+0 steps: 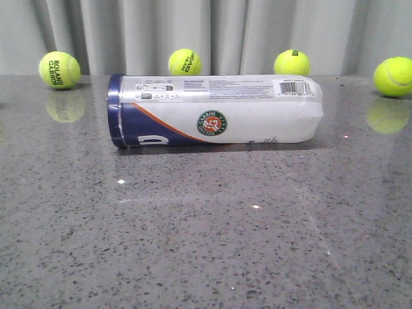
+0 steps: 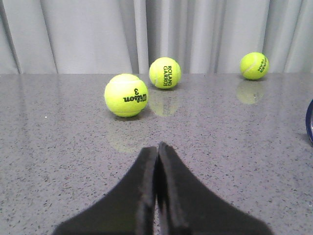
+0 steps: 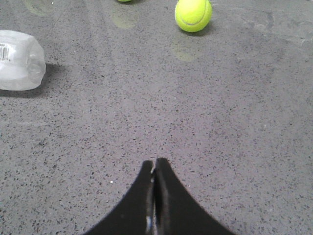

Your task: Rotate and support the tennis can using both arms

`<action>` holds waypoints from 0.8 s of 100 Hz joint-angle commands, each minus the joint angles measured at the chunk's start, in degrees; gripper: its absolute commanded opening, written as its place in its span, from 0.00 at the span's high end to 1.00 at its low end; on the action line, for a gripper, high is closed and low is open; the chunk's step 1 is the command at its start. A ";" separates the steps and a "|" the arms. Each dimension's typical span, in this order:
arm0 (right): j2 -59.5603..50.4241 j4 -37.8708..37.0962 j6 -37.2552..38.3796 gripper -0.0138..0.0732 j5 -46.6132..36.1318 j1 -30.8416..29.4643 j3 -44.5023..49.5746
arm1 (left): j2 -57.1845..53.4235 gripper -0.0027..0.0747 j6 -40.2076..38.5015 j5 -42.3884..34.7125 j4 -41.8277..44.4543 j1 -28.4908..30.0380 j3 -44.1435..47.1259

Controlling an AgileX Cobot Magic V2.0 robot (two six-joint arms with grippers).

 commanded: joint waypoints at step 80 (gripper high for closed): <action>0.70 -3.08 0.09 0.92 -2.91 -0.02 -1.41 | 37.92 0.49 5.97 13.45 -15.67 -2.32 -31.82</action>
